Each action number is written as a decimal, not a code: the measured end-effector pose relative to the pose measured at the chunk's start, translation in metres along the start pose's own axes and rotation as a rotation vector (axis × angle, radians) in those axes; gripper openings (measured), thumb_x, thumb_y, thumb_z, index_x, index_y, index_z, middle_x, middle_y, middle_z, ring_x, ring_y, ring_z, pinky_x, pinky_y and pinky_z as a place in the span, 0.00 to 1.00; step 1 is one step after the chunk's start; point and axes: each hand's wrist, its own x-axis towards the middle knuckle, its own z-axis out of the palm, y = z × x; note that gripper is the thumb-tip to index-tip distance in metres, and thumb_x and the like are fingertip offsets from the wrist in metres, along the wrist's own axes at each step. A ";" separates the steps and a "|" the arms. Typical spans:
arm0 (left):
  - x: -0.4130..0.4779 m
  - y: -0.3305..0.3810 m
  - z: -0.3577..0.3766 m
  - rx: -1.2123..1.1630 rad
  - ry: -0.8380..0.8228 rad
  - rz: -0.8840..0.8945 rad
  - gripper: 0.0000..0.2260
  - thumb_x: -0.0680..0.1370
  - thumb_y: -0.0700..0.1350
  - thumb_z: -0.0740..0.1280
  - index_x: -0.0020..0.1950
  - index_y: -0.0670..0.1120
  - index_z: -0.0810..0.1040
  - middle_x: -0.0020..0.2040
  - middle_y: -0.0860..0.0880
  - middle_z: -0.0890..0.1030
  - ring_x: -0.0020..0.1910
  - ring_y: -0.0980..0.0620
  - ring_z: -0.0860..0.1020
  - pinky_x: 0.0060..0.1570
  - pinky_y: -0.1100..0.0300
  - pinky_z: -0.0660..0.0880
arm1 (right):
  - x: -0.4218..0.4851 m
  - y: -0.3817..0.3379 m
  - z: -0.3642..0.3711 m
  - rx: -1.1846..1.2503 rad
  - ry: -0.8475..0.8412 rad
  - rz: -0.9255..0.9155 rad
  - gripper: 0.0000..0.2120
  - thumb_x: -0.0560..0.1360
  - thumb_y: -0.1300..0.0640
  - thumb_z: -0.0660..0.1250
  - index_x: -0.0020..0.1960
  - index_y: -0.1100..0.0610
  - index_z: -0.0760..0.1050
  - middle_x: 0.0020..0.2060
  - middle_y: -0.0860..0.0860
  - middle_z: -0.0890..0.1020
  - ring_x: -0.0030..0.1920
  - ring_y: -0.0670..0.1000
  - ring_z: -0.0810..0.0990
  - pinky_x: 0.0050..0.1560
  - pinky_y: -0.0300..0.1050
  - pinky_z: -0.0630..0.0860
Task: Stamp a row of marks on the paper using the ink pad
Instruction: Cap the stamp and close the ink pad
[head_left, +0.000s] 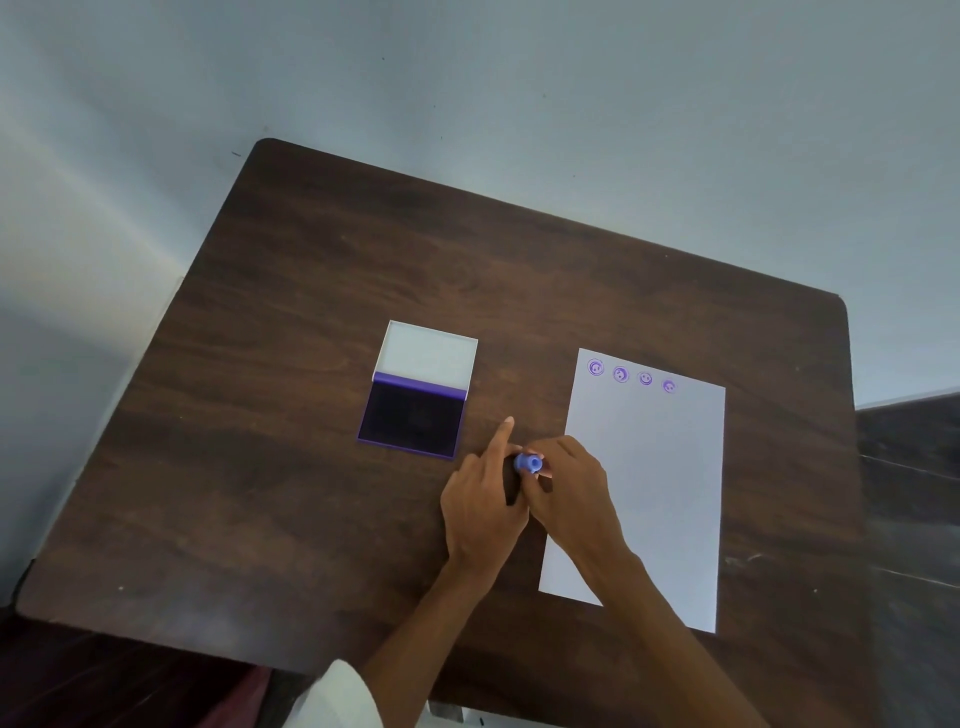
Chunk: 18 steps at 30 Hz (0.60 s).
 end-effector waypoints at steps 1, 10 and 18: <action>0.000 0.000 0.000 0.001 -0.002 0.003 0.27 0.72 0.56 0.72 0.66 0.42 0.79 0.43 0.50 0.86 0.33 0.54 0.80 0.36 0.63 0.78 | 0.001 -0.001 -0.001 -0.009 0.005 -0.004 0.12 0.75 0.59 0.68 0.54 0.65 0.77 0.53 0.60 0.82 0.45 0.46 0.73 0.47 0.18 0.63; 0.000 -0.002 -0.001 -0.004 -0.027 0.012 0.26 0.72 0.54 0.72 0.66 0.42 0.79 0.42 0.50 0.85 0.34 0.55 0.80 0.38 0.63 0.78 | 0.008 0.001 0.003 -0.065 0.001 0.010 0.12 0.77 0.55 0.66 0.54 0.63 0.78 0.53 0.58 0.83 0.44 0.44 0.72 0.51 0.26 0.64; 0.002 -0.002 -0.005 -0.043 -0.112 0.027 0.25 0.73 0.50 0.73 0.67 0.40 0.77 0.51 0.46 0.86 0.40 0.51 0.84 0.44 0.62 0.78 | 0.006 0.000 0.002 0.000 0.051 0.007 0.12 0.76 0.58 0.68 0.54 0.65 0.78 0.52 0.61 0.82 0.49 0.57 0.79 0.54 0.38 0.69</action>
